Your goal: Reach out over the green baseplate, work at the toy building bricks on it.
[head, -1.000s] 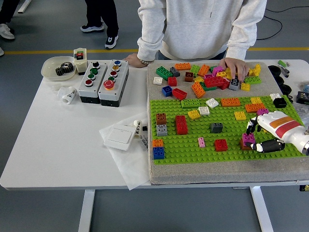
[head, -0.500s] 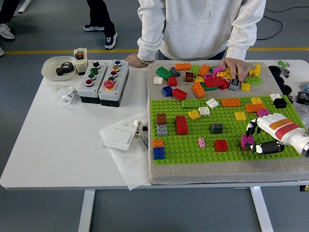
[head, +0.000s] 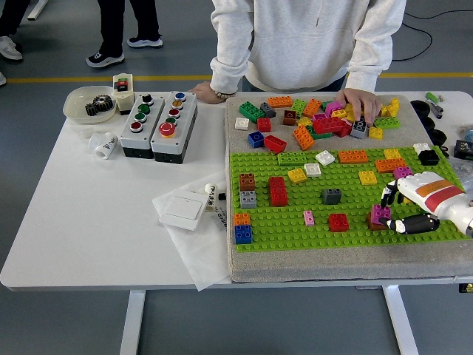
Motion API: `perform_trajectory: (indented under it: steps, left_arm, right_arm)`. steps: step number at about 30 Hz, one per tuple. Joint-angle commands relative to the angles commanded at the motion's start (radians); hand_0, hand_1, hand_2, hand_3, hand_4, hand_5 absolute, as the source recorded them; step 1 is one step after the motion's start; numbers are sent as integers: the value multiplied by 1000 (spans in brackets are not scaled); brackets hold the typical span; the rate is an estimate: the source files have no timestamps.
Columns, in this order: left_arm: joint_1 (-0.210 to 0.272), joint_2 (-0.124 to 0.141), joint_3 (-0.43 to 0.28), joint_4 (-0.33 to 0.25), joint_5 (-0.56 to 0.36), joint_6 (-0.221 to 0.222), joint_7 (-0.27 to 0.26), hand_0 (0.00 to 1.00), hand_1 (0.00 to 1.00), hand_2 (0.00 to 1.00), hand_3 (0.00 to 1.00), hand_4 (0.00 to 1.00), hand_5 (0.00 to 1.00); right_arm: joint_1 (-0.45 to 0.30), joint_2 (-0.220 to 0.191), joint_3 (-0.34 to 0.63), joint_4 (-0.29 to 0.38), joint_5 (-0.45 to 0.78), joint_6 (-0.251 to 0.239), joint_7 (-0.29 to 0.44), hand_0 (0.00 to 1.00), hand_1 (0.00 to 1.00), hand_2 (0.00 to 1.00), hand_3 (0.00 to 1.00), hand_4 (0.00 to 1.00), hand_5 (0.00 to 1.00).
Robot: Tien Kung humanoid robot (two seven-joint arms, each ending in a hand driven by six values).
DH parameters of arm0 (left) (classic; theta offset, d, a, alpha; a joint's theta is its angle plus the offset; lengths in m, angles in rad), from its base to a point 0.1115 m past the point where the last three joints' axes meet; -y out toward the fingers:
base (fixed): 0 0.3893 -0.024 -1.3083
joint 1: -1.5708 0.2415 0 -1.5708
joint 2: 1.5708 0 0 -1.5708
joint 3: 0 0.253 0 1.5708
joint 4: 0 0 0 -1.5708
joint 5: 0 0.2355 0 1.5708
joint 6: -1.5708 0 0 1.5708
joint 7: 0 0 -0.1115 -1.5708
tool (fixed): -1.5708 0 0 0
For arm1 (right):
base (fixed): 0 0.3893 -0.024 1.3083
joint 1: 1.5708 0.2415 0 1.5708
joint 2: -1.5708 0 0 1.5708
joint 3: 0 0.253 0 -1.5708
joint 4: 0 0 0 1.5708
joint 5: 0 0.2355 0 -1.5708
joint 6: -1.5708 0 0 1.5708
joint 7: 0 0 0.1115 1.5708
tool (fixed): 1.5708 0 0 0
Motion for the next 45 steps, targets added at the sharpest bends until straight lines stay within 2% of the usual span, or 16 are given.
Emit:
perform_trajectory:
  steps: [45]
  left_arm:
    - [-12, 2, -2, 0, -5, 2, -3, 719, 739, 786, 615, 656, 630]
  right_arm:
    - [31, 3, -28, 0, 6, 16, 6, 494, 475, 518, 487, 763, 334]
